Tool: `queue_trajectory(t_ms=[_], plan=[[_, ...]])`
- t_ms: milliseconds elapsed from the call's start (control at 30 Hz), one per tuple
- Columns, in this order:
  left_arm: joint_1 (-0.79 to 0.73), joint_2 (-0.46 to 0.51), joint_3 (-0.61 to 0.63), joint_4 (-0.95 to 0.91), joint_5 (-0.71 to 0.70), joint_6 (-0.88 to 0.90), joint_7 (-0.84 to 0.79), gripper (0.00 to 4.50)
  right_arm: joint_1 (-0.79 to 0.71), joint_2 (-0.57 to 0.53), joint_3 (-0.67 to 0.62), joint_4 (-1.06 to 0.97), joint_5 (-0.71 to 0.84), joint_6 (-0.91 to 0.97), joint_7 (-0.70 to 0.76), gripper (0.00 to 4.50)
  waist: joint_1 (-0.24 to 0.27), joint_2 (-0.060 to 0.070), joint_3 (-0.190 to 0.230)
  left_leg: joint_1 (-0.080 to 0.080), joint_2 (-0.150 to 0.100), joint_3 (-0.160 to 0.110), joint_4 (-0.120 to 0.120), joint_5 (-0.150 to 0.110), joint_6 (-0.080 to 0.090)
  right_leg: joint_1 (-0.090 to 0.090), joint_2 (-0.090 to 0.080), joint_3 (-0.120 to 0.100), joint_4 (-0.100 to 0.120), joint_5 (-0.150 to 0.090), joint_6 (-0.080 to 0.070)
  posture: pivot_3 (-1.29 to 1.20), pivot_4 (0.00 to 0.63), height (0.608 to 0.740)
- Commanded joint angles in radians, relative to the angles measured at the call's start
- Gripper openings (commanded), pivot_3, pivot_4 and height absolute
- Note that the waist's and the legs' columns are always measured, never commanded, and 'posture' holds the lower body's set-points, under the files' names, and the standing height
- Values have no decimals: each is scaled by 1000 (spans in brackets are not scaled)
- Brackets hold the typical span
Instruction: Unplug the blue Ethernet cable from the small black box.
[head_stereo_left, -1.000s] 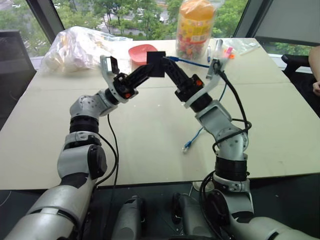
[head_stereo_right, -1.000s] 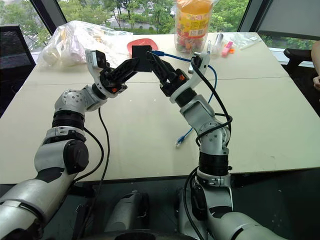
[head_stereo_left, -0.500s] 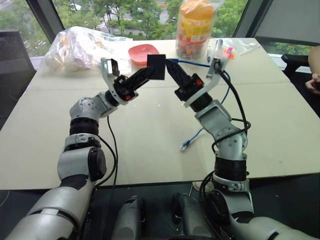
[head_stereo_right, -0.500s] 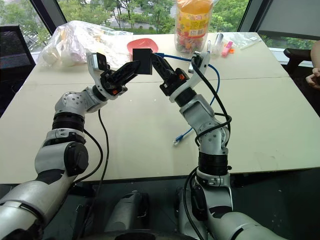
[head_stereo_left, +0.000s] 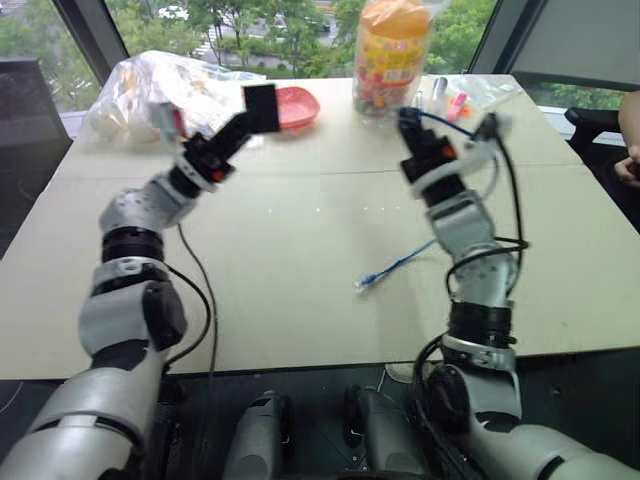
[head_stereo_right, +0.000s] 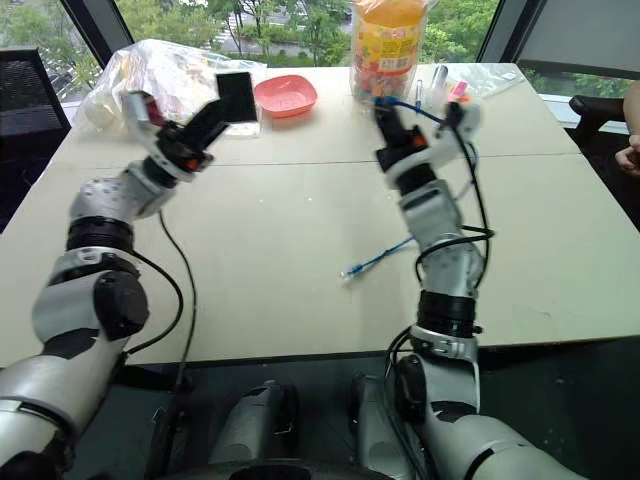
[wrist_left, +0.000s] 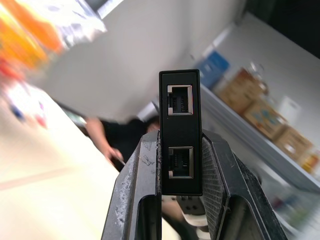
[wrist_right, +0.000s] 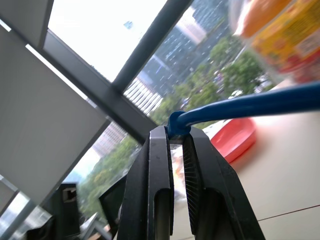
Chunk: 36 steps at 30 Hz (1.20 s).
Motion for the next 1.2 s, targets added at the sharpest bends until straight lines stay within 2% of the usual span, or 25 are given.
queue_trajectory(t_ms=[33, 100, 167, 367, 433, 567, 733, 833, 967, 1200], plan=[[-30, -44, -9, -10, -3, -40, 21, 459, -35, 2, 36, 1, -7, 0, 35, 46, 4, 0, 0, 0, 0, 0, 0, 0, 0, 0, 0, 0, 0, 0, 0, 0, 150, 740], [-25, -69, -33, -27, 35, -105, 66, 459, -50, -21, 32, 29, -20, 1, 42, 46, 2, 0, 0, 0, 0, 0, 1, 0, 0, 0, 0, 0, 0, 0, 0, 0, 150, 740], [-15, -114, -93, -54, 122, -248, 147, 459, -85, -71, 16, 96, -43, 7, 32, 46, 4, 0, 0, -1, 0, 0, 2, 0, 0, 1, 0, 0, 0, 0, 0, 0, 150, 740], [60, -264, -273, -194, 338, -623, 326, 459, -204, -282, 14, 489, -247, 54, -101, 46, 6, 0, 0, -1, -2, 2, 1, 0, 1, 1, -3, 0, -1, 0, 0, 0, 150, 740], [95, -307, -315, -235, 386, -698, 387, 459, -222, -325, 25, 576, -296, 49, -86, 46, 4, 0, 0, -1, -2, 5, 0, 0, 1, 1, -3, 0, -1, 0, 0, 0, 150, 740], [168, -357, -387, -289, 472, -811, 483, 459, -234, -350, 47, 625, -361, 49, -46, 1746, -6, 0, 0, -1, -1, 9, -1, -1, 2, -3, -1, 2, -1, 0, 0, 0, 150, 740], [242, -414, -452, -270, 552, -915, 592, 459, -194, -341, 94, 554, -463, 54, -86, 4374, 1, 0, 0, 0, 0, 10, 0, -1, 2, -4, 2, 4, 1, 0, 1, 0, 150, 740], [235, -428, -468, -164, 590, -981, 646, 459, -97, -314, 171, 328, -443, 172, -14, 4444, 3, 0, 0, -1, 1, 8, 1, -1, 2, -4, 1, 4, 1, 0, 2, 0, 150, 740], [202, -437, -465, -17, 605, -1063, 680, 459, 24, -292, 232, 78, -422, 235, 49, 4444, 4, 0, 0, -1, 1, 7, 1, -1, 2, -4, 1, 4, 1, 0, 2, 0, 150, 740], [186, -419, -462, 120, 615, -1121, 647, 459, 132, -272, 223, -71, -435, 231, 62, 4444, 5, 0, 0, -1, 1, 7, 1, -1, 2, -4, 0, 3, 0, -1, 3, 0, 150, 740]])
